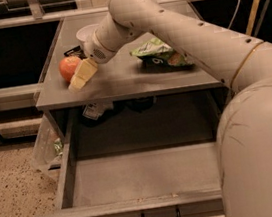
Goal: Pick apple from top drawer and place on counter
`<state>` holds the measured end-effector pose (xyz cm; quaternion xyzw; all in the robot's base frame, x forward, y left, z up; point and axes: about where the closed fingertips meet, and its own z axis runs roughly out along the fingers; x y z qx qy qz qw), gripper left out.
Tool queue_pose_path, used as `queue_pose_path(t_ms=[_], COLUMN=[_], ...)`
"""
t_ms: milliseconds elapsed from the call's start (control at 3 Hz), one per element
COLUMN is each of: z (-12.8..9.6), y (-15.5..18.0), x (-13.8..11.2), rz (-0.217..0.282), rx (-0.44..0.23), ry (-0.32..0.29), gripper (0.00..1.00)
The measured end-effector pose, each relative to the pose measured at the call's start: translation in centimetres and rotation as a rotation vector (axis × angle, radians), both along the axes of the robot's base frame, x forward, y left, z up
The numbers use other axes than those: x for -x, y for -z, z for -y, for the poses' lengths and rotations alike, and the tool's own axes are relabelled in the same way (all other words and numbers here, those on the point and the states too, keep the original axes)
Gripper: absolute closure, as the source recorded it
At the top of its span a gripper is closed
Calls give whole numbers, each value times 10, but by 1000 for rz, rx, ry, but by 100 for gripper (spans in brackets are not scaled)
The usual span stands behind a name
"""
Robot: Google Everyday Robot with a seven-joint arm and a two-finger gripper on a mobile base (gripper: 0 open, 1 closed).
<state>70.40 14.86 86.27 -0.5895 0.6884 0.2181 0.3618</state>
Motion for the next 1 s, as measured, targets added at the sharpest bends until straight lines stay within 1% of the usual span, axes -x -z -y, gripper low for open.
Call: queue_pose_path(t_ms=[333,667,1000], z=[9,44,93], y=[-2,-20,-46], x=[7,16,22], rz=[8,27,51], rx=[-13,-29,-23], ry=[4,29,87], gripper=[0,0,0])
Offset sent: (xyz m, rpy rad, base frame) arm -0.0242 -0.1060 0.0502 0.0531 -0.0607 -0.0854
